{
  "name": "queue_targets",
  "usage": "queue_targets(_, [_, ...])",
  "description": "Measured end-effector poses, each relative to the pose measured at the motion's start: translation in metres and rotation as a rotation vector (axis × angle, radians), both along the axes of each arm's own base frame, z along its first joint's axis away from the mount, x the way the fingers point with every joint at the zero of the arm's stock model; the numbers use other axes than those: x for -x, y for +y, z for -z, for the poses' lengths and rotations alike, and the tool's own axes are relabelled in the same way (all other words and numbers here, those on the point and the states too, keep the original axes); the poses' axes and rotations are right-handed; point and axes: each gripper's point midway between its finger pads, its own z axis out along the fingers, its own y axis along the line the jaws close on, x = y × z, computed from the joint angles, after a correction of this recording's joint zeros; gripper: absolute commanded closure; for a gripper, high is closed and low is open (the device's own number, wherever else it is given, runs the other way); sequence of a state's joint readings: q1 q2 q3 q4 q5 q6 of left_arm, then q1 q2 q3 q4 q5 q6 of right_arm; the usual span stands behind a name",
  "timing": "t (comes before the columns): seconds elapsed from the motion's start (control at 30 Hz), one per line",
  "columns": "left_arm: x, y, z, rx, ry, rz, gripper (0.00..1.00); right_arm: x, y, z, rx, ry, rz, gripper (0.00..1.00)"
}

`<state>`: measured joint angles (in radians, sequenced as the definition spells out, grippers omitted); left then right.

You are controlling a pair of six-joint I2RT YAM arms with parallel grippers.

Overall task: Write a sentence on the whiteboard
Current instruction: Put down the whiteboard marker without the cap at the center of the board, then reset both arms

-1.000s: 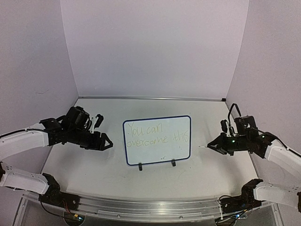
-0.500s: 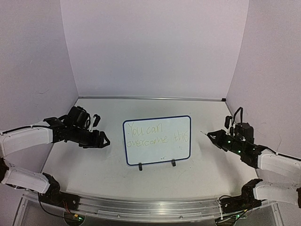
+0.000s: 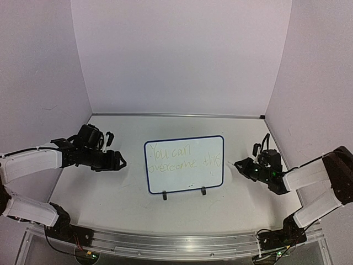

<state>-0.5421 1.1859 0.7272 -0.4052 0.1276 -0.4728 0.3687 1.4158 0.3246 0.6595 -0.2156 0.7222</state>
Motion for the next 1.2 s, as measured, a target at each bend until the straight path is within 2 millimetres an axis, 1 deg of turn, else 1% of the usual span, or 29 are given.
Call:
queue_targets(0.1, [-0.001, 0.002, 0.002, -0.001, 0.000, -0.007, 0.29, 0.002, -0.001, 0.009, 0.013, 0.009, -0.003, 0.63])
queue_targets(0.2, [-0.003, 0.005, 0.003, -0.002, 0.000, -0.017, 0.28, 0.004, -0.003, 0.013, 0.021, 0.012, 0.001, 0.51])
queue_targets(0.23, [-0.004, 0.006, 0.002, -0.001, -0.002, -0.020, 0.28, 0.005, -0.004, 0.014, 0.024, 0.011, 0.004, 0.48])
queue_targets(0.3, [-0.006, 0.008, 0.003, -0.001, -0.004, -0.026, 0.26, 0.007, -0.007, 0.016, 0.032, 0.013, 0.015, 0.39])
queue_targets(0.4, [-0.009, 0.013, 0.006, -0.005, -0.003, -0.041, 0.24, 0.009, -0.013, 0.015, 0.051, 0.012, 0.034, 0.31])
queue_targets(0.53, [-0.019, 0.024, 0.010, -0.017, -0.008, -0.071, 0.20, 0.010, -0.021, 0.010, 0.098, 0.010, 0.057, 0.20])
queue_targets(0.6, [-0.026, 0.033, 0.013, -0.021, -0.012, -0.095, 0.19, 0.009, -0.024, 0.009, 0.136, 0.024, 0.060, 0.18])
queue_targets(0.73, [-0.042, 0.054, 0.019, -0.030, -0.020, -0.151, 0.17, -0.004, -0.028, 0.000, 0.208, 0.039, 0.057, 0.16])
queue_targets(0.83, [-0.056, 0.075, 0.024, -0.038, -0.029, -0.199, 0.14, -0.015, -0.039, -0.006, 0.242, 0.041, 0.067, 0.16])
queue_targets(0.93, [-0.067, 0.095, 0.023, -0.043, -0.053, -0.241, 0.13, -0.018, -0.060, -0.003, 0.265, 0.065, 0.098, 0.16])
queue_targets(1.0, [-0.073, 0.108, 0.020, -0.047, -0.074, -0.269, 0.12, -0.018, -0.078, 0.001, 0.279, 0.091, 0.130, 0.15])
queue_targets(1.07, [-0.078, 0.122, 0.015, -0.053, -0.104, -0.301, 0.12, -0.017, -0.098, -0.002, 0.293, 0.099, 0.168, 0.15])
queue_targets(1.13, [-0.080, 0.135, 0.009, -0.067, -0.143, -0.333, 0.11, -0.016, -0.112, -0.015, 0.300, 0.074, 0.198, 0.15])
queue_targets(1.2, [-0.078, 0.145, 0.000, -0.090, -0.198, -0.361, 0.08, -0.016, -0.124, -0.034, 0.309, 0.020, 0.227, 0.15])
